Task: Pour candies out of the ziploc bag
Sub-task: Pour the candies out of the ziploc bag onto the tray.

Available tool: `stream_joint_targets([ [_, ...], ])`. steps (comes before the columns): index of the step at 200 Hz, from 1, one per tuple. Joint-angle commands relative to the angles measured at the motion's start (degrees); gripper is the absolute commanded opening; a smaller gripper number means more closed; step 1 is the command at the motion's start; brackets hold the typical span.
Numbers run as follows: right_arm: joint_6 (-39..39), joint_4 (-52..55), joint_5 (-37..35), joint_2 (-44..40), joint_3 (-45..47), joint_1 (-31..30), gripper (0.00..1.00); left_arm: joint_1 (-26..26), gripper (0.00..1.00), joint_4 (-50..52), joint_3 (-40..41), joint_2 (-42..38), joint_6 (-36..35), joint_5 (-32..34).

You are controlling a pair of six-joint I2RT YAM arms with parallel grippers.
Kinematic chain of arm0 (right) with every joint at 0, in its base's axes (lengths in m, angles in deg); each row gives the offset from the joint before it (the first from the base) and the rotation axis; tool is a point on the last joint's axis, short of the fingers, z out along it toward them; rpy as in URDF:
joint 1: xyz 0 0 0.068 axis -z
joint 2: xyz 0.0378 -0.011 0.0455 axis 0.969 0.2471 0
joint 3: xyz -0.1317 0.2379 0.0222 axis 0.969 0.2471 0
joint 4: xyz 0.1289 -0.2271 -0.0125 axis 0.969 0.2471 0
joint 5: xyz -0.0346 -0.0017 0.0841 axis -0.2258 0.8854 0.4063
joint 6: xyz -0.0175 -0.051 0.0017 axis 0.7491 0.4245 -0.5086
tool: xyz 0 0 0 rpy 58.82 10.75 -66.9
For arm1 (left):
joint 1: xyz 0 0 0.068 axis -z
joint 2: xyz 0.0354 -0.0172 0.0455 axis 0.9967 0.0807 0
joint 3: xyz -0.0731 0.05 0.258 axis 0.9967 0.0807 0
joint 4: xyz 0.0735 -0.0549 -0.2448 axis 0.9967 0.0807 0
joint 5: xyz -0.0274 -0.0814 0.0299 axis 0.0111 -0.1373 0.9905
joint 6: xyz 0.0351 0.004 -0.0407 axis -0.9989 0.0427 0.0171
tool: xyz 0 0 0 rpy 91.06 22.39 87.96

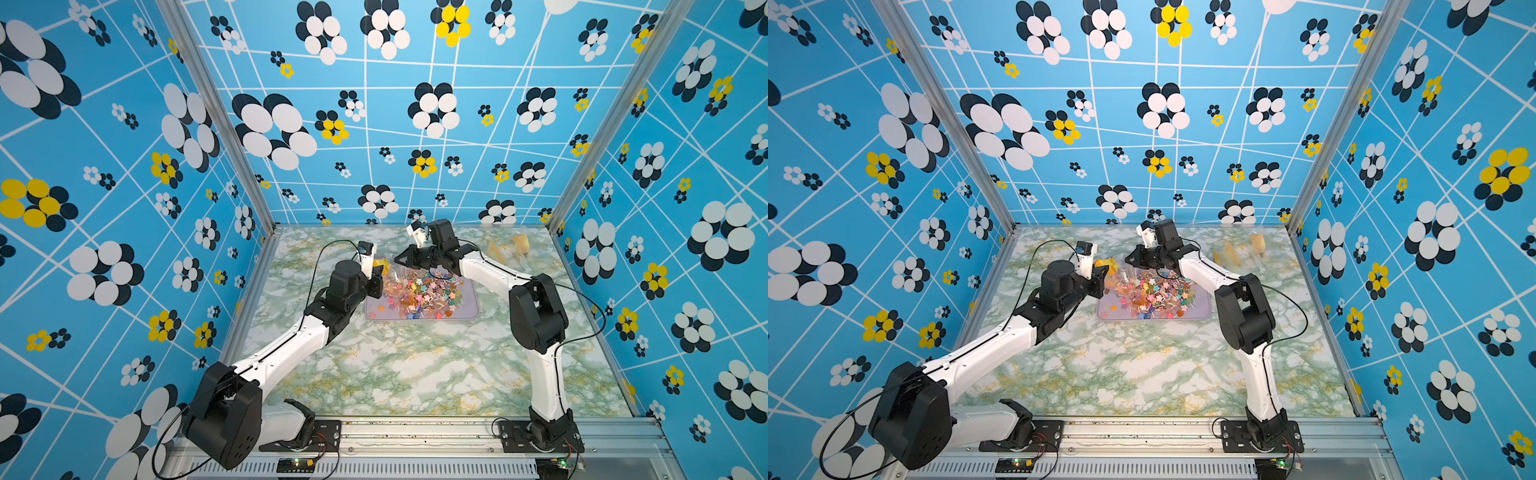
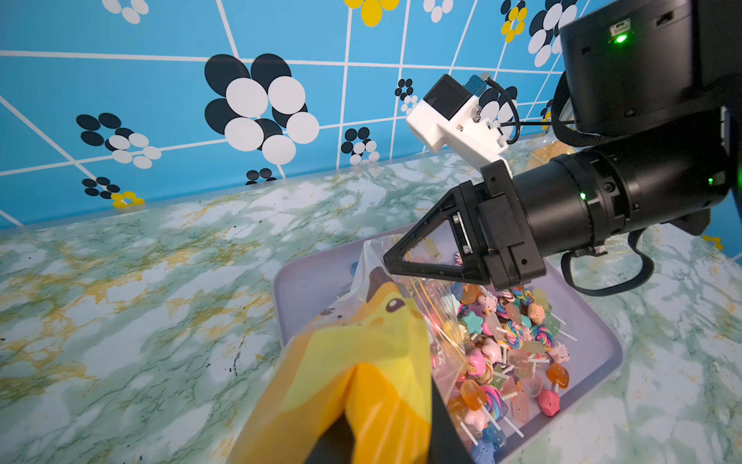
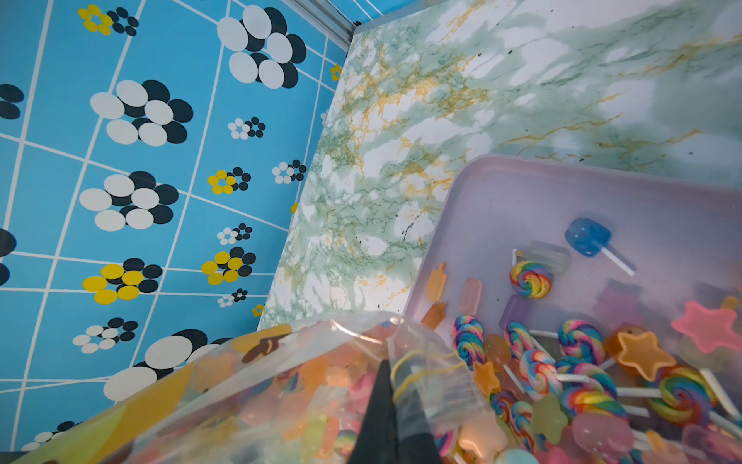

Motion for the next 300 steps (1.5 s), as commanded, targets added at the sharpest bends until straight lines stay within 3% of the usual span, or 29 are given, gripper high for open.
stream_joint_targets([
  [1, -0.33, -1.38, 0.42, 1.30, -2.70, 0.79, 0.01, -0.48, 0.00, -3.32, -3.52, -0.18, -1.38, 0.54],
  [105, -0.42, -0.68, 1.04, 4.46, -5.19, 1.00, 0.01, -1.31, 0.00, -3.52, -5.42, 1.74, -1.82, -0.31],
  [300, -0.45, -2.74, 1.05, -0.68, -0.74, 4.18, 0.01, -1.38, 0.00, -2.36, -11.57, 5.20, -2.46, -2.72],
])
